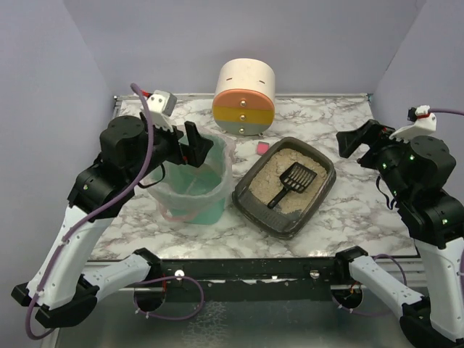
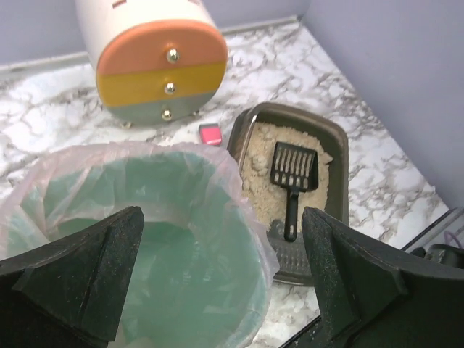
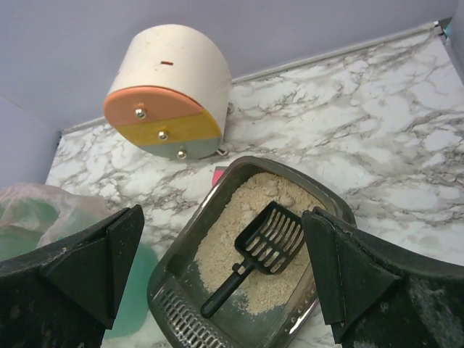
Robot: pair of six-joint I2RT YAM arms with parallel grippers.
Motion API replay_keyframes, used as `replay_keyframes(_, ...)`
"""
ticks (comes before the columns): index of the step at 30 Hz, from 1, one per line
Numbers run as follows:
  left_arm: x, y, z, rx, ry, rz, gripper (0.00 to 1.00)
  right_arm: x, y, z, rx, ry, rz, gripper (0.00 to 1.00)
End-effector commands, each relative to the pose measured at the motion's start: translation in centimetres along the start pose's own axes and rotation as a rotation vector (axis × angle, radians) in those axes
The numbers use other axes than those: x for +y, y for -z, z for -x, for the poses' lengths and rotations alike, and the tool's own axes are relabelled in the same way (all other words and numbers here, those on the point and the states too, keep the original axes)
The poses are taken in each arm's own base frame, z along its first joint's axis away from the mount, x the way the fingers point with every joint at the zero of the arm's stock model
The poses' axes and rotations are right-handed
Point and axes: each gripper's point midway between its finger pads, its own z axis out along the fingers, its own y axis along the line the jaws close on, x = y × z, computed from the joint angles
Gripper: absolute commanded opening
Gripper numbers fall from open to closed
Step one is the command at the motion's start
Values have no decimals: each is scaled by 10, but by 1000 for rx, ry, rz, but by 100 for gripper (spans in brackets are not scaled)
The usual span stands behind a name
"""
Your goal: Clean the litter box
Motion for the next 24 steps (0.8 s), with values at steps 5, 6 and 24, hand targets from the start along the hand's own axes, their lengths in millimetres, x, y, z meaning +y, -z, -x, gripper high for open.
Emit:
replay_keyframes(5,12,26,26,-119,-41,71,99,7,4,4,-21,31,53,100)
replay_keyframes(6,18,26,24,-119,-41,101,99,7,3,1,-8,31,54,100)
replay_keyframes(24,101,36,-27,10,-45,550,99,-8,-31,-102,316,103,44,98)
